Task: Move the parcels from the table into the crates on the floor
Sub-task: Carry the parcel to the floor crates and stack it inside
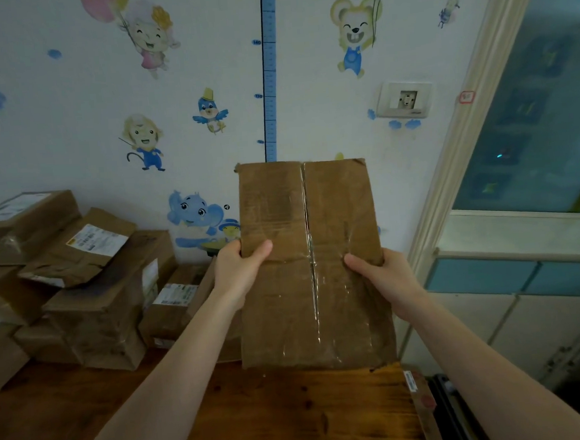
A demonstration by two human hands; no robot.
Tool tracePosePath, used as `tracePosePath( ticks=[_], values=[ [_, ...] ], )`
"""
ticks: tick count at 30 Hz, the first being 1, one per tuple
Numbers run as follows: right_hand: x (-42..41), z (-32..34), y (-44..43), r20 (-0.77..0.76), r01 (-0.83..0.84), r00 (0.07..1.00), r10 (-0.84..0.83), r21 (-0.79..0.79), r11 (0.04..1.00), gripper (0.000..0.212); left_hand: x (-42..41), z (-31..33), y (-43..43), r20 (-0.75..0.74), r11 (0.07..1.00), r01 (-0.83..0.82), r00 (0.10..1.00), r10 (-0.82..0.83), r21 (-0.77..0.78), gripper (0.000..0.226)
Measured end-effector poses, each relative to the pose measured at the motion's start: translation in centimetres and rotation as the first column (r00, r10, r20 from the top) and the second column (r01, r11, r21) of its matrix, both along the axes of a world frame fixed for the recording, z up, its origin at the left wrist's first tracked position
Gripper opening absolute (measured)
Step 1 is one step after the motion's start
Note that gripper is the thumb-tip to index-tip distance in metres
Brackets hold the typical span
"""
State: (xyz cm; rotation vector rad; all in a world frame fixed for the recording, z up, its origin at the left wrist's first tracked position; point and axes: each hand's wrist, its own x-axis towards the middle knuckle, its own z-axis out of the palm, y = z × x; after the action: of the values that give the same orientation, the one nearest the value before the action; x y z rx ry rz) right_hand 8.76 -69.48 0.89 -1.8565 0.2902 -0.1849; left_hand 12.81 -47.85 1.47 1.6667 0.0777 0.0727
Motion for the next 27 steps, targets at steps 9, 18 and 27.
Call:
tracePosePath(
  ticks=[9,18,27],
  values=[
    [0.0,1.1,-0.2,0.071,0.054,0.996,-0.053,-0.015,0.998,0.034,-0.3,0.3,0.1,0.044,0.998,0.044,0.998,-0.046,0.053,0.021],
    [-0.2,2.0,-0.1,0.076,-0.018,0.997,0.013,0.07,0.997,0.038,-0.6,1.3,0.1,0.148,1.0,0.002,0.989,0.001,-0.025,0.017],
    [-1.2,2.8,-0.1,0.209,0.024,0.978,-0.027,0.015,1.0,0.049,-1.0,2.7,0.2,0.211,0.996,0.023,0.977,-0.004,-0.089,0.007]
  ],
)
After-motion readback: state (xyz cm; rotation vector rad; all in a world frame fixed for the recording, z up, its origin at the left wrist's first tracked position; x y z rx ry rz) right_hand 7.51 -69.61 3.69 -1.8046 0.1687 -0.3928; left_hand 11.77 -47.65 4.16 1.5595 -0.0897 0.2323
